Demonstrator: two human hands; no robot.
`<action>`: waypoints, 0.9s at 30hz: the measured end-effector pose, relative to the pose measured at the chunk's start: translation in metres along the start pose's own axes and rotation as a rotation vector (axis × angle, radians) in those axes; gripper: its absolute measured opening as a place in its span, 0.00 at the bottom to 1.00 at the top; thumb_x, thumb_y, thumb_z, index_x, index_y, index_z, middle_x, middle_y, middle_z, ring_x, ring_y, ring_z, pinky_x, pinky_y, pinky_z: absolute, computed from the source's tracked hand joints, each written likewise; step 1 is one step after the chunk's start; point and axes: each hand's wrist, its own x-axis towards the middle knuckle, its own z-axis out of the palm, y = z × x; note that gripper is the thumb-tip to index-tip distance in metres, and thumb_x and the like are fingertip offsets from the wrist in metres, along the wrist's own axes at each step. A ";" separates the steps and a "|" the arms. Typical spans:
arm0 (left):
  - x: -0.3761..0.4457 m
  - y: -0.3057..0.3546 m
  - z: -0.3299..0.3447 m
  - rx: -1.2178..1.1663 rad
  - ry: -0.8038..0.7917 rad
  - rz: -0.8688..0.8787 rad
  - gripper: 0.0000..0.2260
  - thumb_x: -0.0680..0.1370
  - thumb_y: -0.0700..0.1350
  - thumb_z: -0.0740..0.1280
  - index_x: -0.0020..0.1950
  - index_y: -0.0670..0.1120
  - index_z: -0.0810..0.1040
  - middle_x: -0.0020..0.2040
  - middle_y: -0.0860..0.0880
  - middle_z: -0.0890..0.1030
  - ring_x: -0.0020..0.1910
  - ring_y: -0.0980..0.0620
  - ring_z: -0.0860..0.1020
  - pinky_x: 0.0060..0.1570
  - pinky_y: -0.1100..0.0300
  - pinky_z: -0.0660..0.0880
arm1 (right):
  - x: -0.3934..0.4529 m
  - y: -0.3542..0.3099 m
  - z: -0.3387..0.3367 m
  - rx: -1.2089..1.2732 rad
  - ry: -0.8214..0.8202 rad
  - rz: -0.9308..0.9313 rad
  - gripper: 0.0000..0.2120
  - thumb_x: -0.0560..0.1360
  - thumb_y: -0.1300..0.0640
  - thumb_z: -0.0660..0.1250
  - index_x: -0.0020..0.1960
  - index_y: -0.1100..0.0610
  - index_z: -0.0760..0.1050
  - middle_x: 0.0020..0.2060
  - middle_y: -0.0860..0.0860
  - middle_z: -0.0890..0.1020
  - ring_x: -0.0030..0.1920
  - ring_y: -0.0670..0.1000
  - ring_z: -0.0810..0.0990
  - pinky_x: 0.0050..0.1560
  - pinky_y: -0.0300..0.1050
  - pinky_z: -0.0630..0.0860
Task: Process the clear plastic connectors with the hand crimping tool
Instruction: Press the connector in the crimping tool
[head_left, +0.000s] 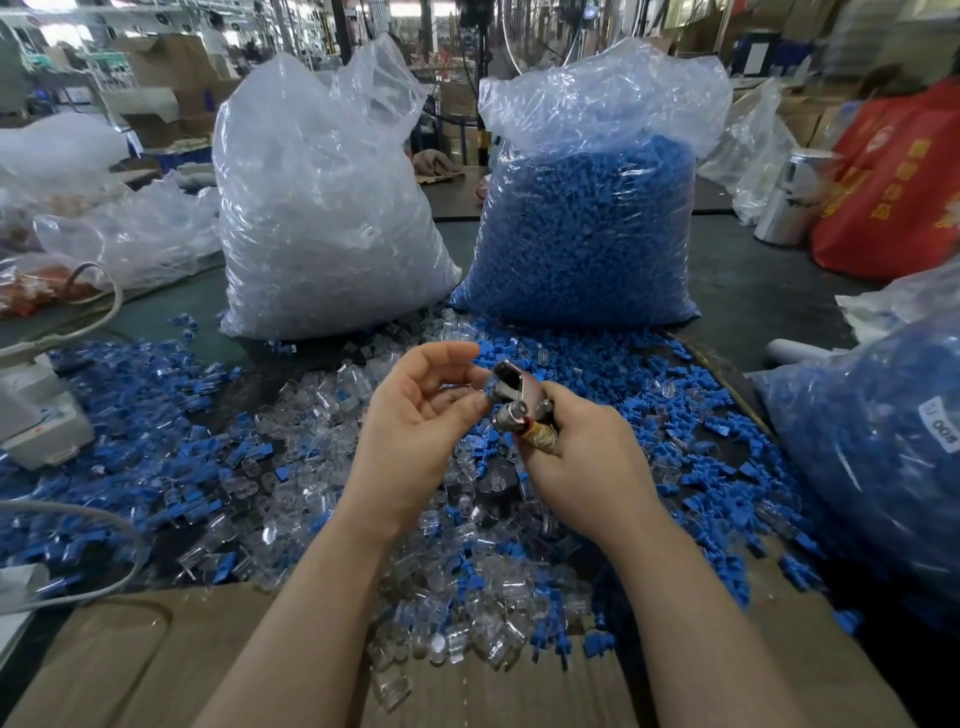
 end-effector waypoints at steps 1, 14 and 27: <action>0.000 0.000 0.001 0.006 -0.003 -0.008 0.16 0.75 0.31 0.69 0.58 0.48 0.78 0.47 0.52 0.83 0.48 0.56 0.82 0.50 0.65 0.78 | 0.000 0.000 0.000 -0.005 -0.004 -0.001 0.08 0.73 0.55 0.66 0.52 0.50 0.74 0.34 0.48 0.79 0.36 0.54 0.76 0.35 0.54 0.76; 0.001 0.013 -0.110 1.125 0.485 -0.372 0.06 0.77 0.45 0.71 0.52 0.49 0.84 0.46 0.47 0.84 0.46 0.45 0.80 0.43 0.54 0.76 | -0.003 0.004 0.002 0.001 0.153 0.003 0.09 0.73 0.54 0.69 0.43 0.46 0.68 0.29 0.44 0.74 0.29 0.45 0.71 0.27 0.42 0.59; 0.000 0.022 -0.109 1.437 0.542 -0.520 0.16 0.77 0.51 0.71 0.61 0.45 0.81 0.56 0.39 0.81 0.55 0.37 0.77 0.52 0.45 0.77 | -0.001 0.007 0.001 -0.019 0.243 0.066 0.07 0.73 0.54 0.70 0.45 0.47 0.72 0.28 0.45 0.75 0.28 0.45 0.71 0.26 0.41 0.58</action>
